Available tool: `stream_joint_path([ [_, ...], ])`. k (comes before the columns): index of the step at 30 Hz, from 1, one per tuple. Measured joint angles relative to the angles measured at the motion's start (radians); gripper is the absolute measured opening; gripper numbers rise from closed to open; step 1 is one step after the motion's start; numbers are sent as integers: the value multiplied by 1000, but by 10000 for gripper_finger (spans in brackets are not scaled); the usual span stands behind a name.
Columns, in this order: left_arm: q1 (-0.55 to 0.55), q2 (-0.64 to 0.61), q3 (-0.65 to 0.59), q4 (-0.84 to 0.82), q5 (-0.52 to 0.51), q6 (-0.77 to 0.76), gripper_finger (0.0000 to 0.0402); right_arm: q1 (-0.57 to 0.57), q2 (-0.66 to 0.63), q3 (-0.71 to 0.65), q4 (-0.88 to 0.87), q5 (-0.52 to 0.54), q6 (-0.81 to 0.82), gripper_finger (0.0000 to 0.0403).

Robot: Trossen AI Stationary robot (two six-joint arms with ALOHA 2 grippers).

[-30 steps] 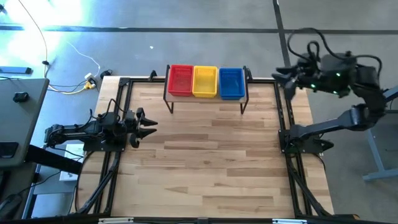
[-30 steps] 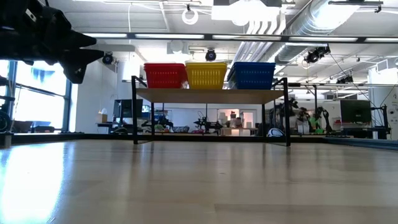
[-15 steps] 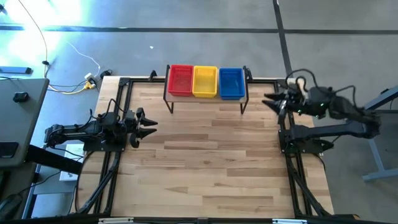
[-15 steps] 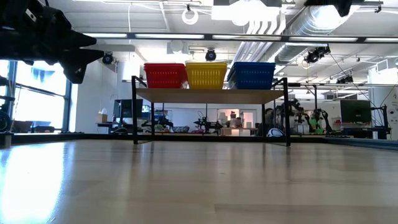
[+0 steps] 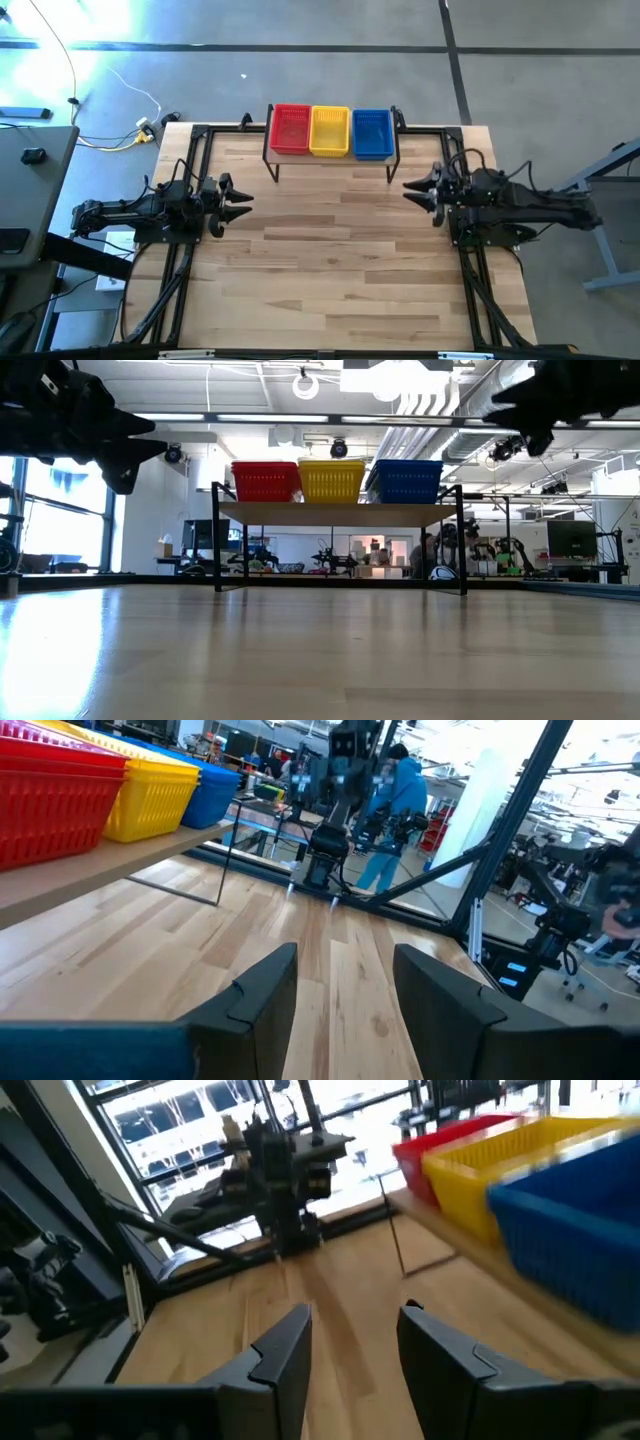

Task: Stack baskets on shelf by color
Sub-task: Return to Home Position

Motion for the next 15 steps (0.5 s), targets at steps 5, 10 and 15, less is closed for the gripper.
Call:
stream_joint_path([
  [5,0,0,0,0,0,0,158,0,-84,-90,5,-14,47,135],
  [10,0,0,0,0,0,0,158,0,-181,-158,13,-44,49,135],
  [15,0,0,0,0,0,0,158,0,-283,-229,28,-45,55,135],
])
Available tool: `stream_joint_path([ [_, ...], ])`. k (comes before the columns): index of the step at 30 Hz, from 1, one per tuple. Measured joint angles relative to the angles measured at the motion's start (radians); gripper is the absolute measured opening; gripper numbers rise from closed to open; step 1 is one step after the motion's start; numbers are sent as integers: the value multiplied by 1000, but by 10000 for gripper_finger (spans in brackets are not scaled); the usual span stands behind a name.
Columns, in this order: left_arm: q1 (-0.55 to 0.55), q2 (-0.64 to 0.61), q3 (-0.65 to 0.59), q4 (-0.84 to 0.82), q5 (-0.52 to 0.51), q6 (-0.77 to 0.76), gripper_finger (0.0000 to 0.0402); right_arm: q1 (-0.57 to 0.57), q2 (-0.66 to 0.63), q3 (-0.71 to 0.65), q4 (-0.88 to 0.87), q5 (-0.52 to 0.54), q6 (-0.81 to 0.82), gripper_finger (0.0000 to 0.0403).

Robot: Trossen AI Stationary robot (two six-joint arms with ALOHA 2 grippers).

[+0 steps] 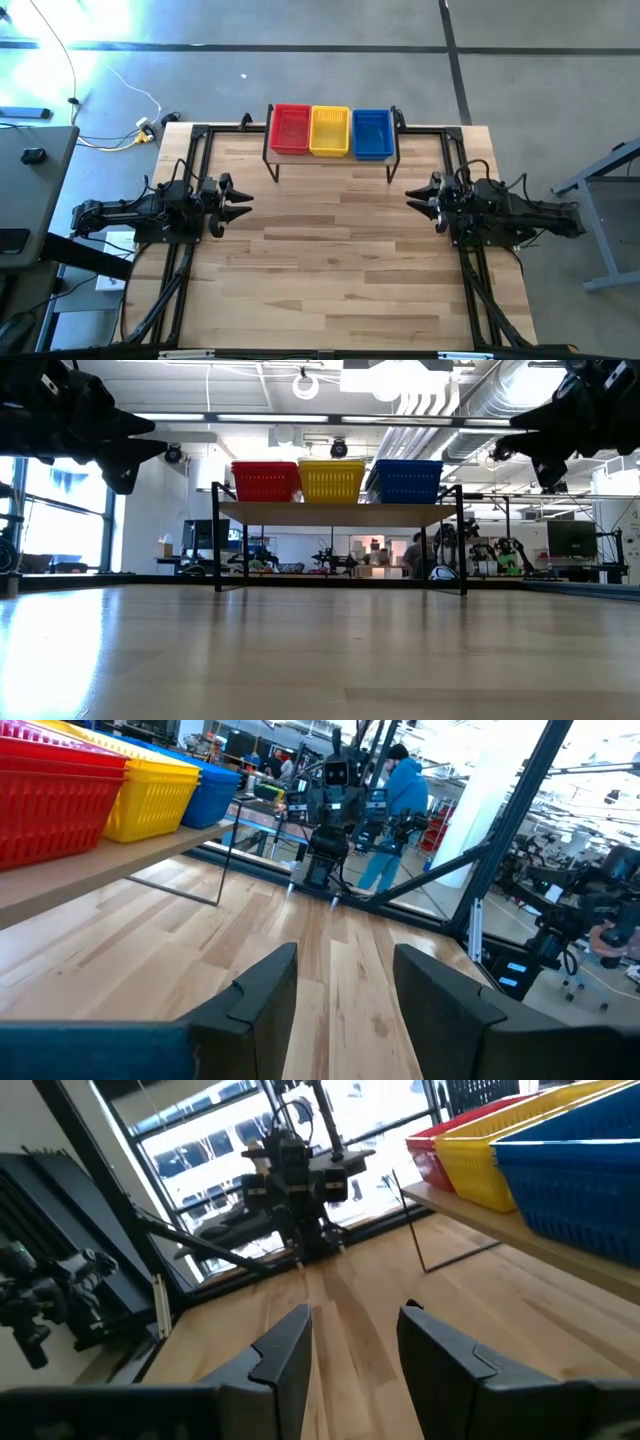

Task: Stack baskets on shelf by color
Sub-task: Return to Home Position

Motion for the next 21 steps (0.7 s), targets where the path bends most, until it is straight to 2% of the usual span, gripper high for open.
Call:
stream_joint_path([
  [8,0,0,0,-1,0,0,158,0,-25,-95,43,16,33,135],
  [13,0,0,0,-1,0,0,158,0,-16,-102,59,30,53,135],
  [21,0,0,1,0,0,0,158,0,-10,-102,58,39,-30,135],
])
